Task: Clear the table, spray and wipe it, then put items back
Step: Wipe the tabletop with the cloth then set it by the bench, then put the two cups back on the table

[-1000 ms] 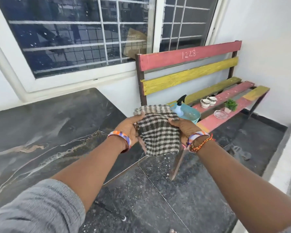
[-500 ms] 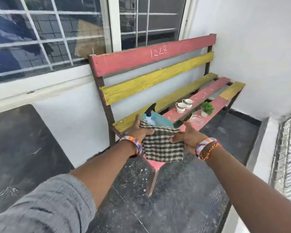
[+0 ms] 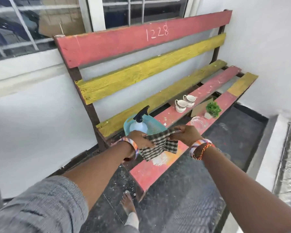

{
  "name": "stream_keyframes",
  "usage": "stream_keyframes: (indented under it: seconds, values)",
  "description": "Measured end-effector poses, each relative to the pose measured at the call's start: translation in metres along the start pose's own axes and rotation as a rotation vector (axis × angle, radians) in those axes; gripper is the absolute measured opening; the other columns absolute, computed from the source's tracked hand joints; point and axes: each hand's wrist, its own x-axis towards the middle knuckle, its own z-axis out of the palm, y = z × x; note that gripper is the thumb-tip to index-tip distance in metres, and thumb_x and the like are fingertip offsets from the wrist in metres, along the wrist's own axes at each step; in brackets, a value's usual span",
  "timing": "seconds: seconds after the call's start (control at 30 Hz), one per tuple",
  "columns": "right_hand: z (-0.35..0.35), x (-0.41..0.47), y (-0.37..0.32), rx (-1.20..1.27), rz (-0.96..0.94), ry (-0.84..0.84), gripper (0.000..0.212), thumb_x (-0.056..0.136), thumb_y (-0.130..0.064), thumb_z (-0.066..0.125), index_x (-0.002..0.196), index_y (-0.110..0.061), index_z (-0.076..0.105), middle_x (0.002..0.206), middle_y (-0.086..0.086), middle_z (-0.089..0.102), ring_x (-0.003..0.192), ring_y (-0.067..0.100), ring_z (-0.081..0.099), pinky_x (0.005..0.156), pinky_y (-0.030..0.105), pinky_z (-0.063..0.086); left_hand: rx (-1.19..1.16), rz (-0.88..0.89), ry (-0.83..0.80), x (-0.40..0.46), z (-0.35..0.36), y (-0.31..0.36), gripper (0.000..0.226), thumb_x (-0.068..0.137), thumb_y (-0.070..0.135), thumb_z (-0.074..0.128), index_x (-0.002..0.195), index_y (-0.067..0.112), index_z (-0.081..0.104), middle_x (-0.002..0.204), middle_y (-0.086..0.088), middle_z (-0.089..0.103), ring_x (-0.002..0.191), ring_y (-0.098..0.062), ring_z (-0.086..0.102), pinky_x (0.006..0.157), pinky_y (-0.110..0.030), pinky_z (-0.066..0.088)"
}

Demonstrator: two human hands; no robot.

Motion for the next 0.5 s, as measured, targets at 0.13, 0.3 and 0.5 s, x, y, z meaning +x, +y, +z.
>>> stream_keyframes:
  seconds: [0.13, 0.3, 0.5]
  values:
    - [0.009, 0.065, 0.0, 0.156, 0.233, -0.041, 0.022, 0.082, -0.01, 0.069, 0.068, -0.017, 0.053, 0.069, 0.005, 0.051, 0.063, 0.017, 0.047, 0.062, 0.026, 0.046, -0.107, -0.05, 0.05, 0.065, -0.01, 0.002, 0.02, 0.077, 0.021, 0.073, 0.074, 0.008, 0.057, 0.073, -0.008, 0.05, 0.067, -0.018, 0.047, 0.058, -0.023, 0.036]
    - [0.042, 0.149, 0.017, -0.066, 0.212, 0.001, 0.018, 0.081, -0.019, 0.066, 0.081, -0.011, 0.05, 0.065, 0.002, 0.046, 0.061, 0.017, 0.044, 0.059, 0.025, 0.035, -0.096, -0.175, 0.051, 0.134, -0.003, -0.014, 0.037, 0.082, 0.028, 0.068, 0.062, 0.018, 0.038, 0.064, 0.002, 0.036, 0.061, -0.016, 0.04, 0.067, -0.032, 0.039]
    - [0.078, 0.187, 0.032, -0.475, 0.143, -0.266, 0.058, 0.083, -0.006, 0.063, 0.127, -0.002, 0.026, 0.114, 0.018, 0.053, 0.092, 0.029, 0.054, 0.075, 0.036, 0.047, 0.467, -0.109, -0.053, 0.175, 0.003, -0.032, 0.041, 0.089, 0.029, 0.056, 0.114, 0.0, 0.041, 0.085, -0.006, 0.054, 0.092, -0.029, 0.061, 0.063, -0.031, 0.042]
